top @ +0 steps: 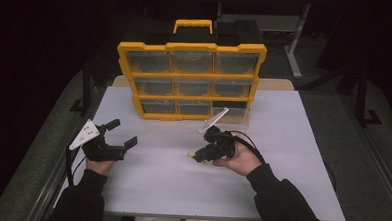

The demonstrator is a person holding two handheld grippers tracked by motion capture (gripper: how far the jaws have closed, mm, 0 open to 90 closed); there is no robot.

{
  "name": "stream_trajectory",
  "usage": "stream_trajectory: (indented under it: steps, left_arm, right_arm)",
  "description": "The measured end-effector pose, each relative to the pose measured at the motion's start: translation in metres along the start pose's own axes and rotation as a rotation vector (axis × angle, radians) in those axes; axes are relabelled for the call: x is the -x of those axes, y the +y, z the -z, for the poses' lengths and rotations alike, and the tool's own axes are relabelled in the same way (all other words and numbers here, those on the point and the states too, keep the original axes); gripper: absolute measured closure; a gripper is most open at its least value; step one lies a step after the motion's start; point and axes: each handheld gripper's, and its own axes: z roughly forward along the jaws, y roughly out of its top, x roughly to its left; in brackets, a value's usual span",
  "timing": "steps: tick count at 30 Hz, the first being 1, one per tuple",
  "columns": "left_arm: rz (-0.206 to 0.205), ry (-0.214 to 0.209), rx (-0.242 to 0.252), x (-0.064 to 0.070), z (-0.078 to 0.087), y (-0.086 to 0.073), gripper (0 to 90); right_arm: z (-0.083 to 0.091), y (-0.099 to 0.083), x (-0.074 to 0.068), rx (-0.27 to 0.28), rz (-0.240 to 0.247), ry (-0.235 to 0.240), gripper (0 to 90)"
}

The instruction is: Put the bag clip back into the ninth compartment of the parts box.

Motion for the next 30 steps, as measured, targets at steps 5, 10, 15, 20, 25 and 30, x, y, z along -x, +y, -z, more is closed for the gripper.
stream_trajectory:
  steps: [5, 10, 15, 20, 25, 30]
  left_arm:
    - [-0.001, 0.001, 0.001, 0.0, 0.0, 0.0, 2.1]
    - [0.001, -0.004, 0.013, 0.0, 0.0, 0.001, 2.1]
    - [-0.002, -0.011, 0.013, 0.001, -0.001, 0.002, 2.1]
    - [-0.003, -0.017, 0.006, 0.001, -0.002, 0.001, 2.1]
    - [-0.001, -0.016, 0.015, 0.0, -0.002, 0.002, 2.1]
    - [0.0, -0.019, 0.009, 0.001, -0.001, 0.001, 2.2]
  right_arm:
    - [0.01, 0.003, 0.001, 0.031, 0.021, -0.007, 76.9]
    - [0.021, 0.005, 0.004, 0.077, 0.01, -0.005, 76.9]
    - [0.033, 0.004, 0.01, 0.12, -0.014, -0.015, 76.9]
    - [0.042, 0.004, 0.013, 0.146, -0.019, -0.027, 76.8]
    - [0.053, 0.003, 0.018, 0.185, -0.02, -0.042, 76.8]
    - [0.069, -0.004, 0.026, 0.245, -0.041, -0.051, 76.7]
